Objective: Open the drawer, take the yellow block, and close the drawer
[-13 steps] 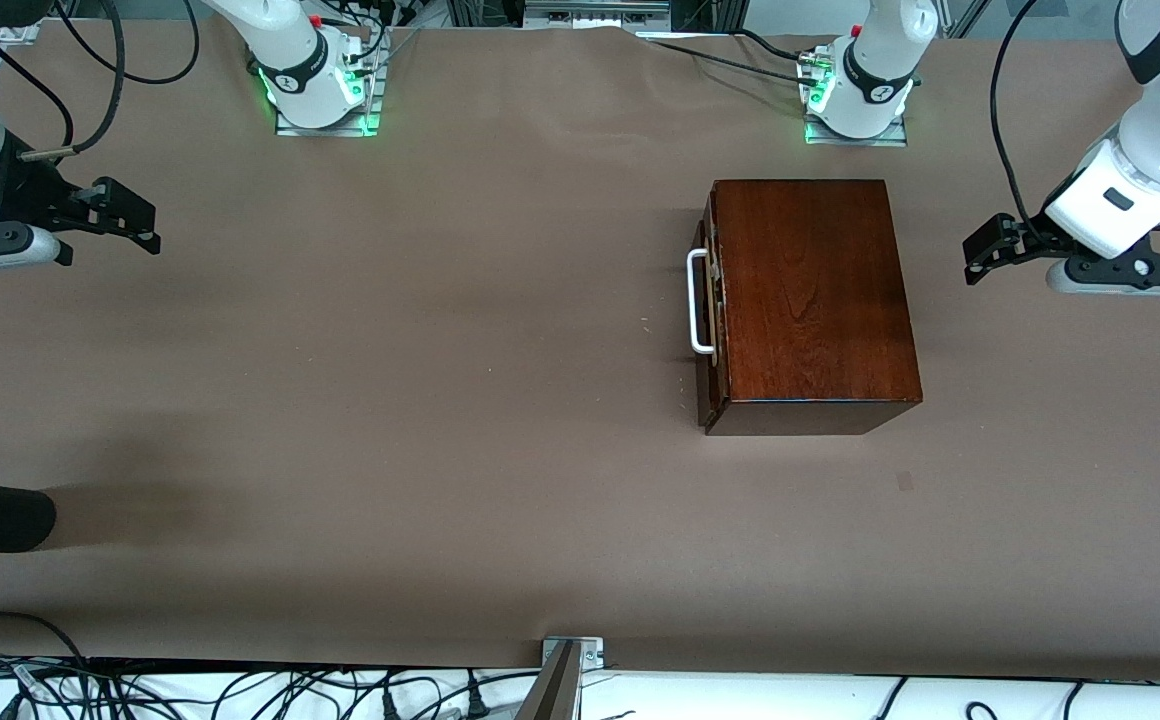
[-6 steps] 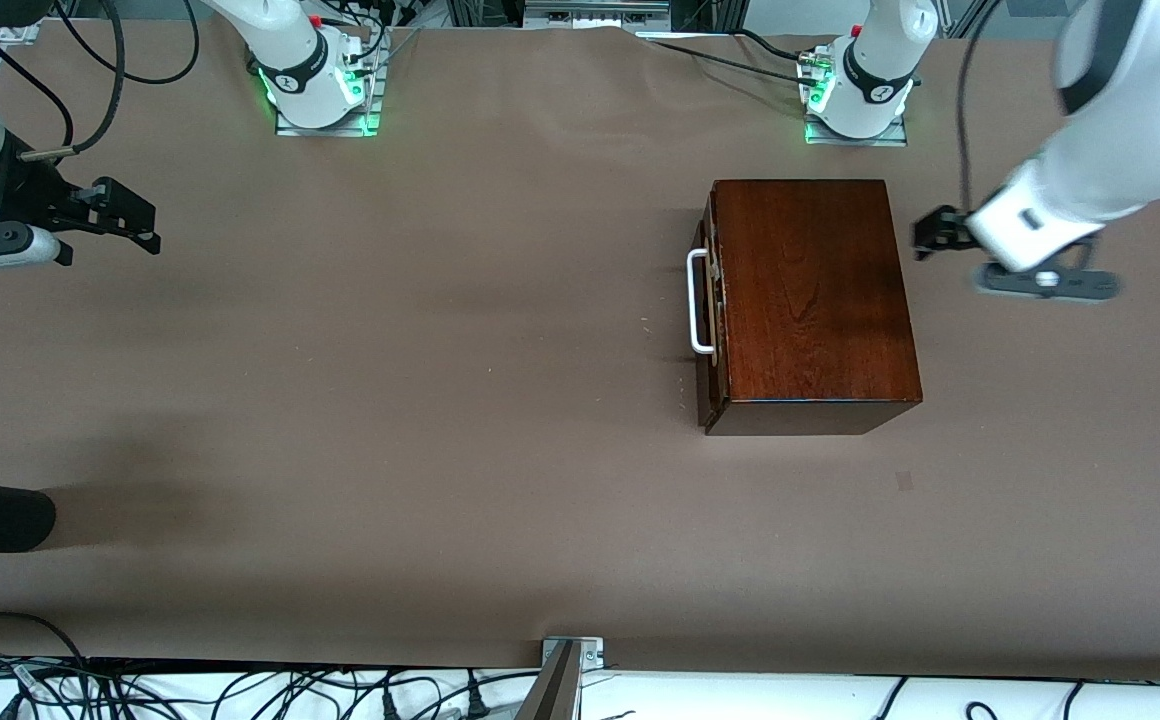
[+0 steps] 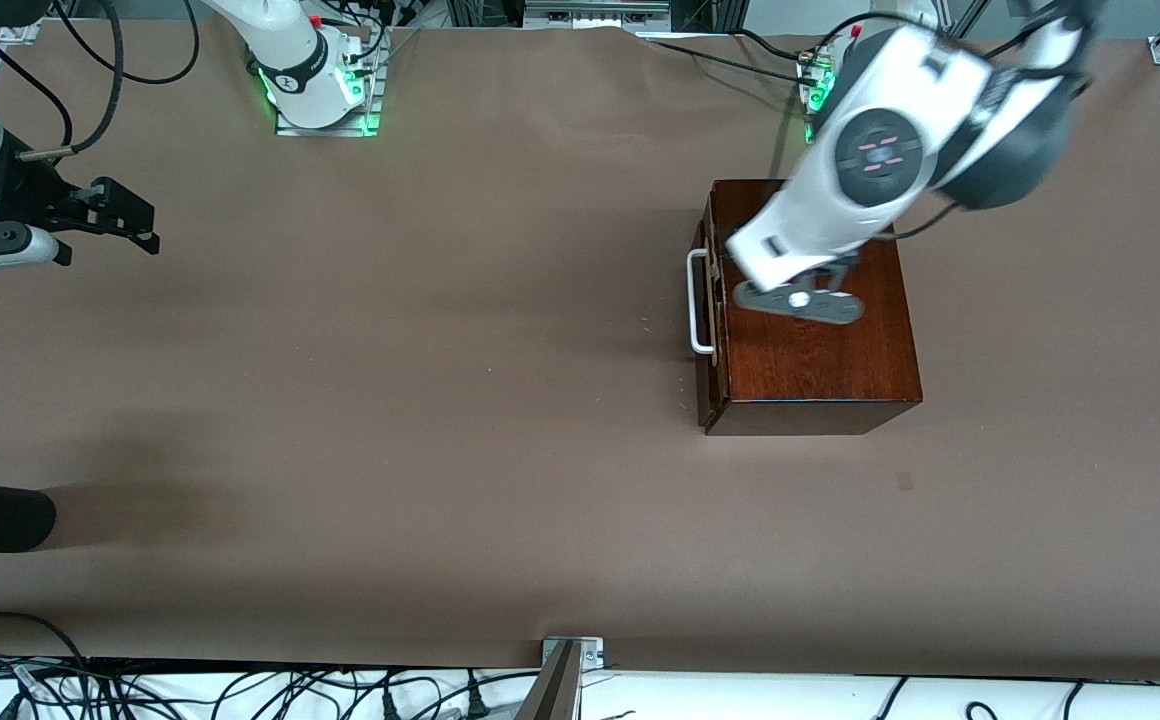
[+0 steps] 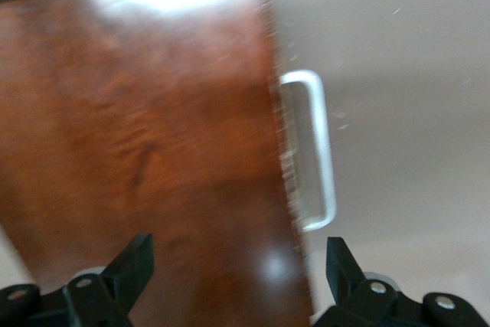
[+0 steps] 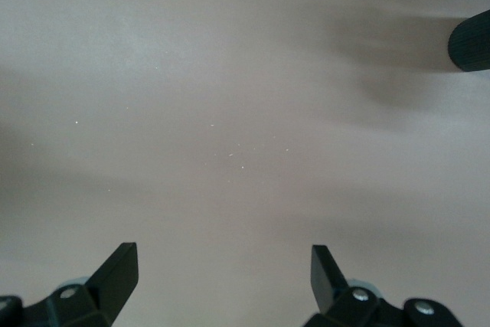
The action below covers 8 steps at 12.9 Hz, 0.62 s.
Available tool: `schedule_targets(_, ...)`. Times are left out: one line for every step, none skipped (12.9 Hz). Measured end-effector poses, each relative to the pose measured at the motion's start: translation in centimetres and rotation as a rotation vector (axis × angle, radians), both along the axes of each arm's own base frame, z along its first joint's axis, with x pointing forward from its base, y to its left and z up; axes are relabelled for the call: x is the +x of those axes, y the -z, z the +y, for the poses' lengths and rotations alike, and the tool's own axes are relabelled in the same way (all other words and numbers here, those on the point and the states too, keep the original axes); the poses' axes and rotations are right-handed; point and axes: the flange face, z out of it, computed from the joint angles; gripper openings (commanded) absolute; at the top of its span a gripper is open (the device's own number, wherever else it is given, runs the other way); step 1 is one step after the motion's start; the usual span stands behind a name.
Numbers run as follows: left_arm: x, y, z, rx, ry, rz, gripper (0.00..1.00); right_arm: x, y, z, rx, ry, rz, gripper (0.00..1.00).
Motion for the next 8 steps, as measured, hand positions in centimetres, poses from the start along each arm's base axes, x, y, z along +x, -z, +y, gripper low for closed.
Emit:
schedule_targets(0.0,1.2,-2.3,0.005,-0.001,-0.018,1.0,0.0,0.0,0.0,0.0,0.0,0.0,1.0)
schedule_targets(-0.3,2.8,-4.3,0.023,0.018,-0.04,1.0,0.0,0.0,0.0,0.0,0.0,0.0,1.0)
schedule_targets(-0.9,4.7,-6.2,0.054,0.04,-0.063,1.0,0.0,0.0,0.0,0.0,0.001,0.0,1.0)
schedule_targets(-1.5,6.5,-7.9,0.092,0.047,-0.084,1.0,0.0,0.0,0.0,0.0,0.001,0.0,1.0)
schedule_targets(-2.2,7.9,-9.2,0.126,0.047,-0.096,1.0,0.0,0.0,0.0,0.0,0.001,0.0,1.0)
schedule_targets(-2.8,9.0,-10.1,0.155,0.044,-0.104,1.0,0.0,0.0,0.0,0.0,0.001,0.0,1.0)
schedule_targets(-3.2,9.9,-10.5,0.178,0.036,-0.111,1.0,0.0,0.0,0.0,0.0,0.001,0.0,1.0)
schedule_targets(-3.4,10.5,-10.7,0.194,0.03,-0.119,1.0,0.0,0.0,0.0,0.0,0.001,0.0,1.0)
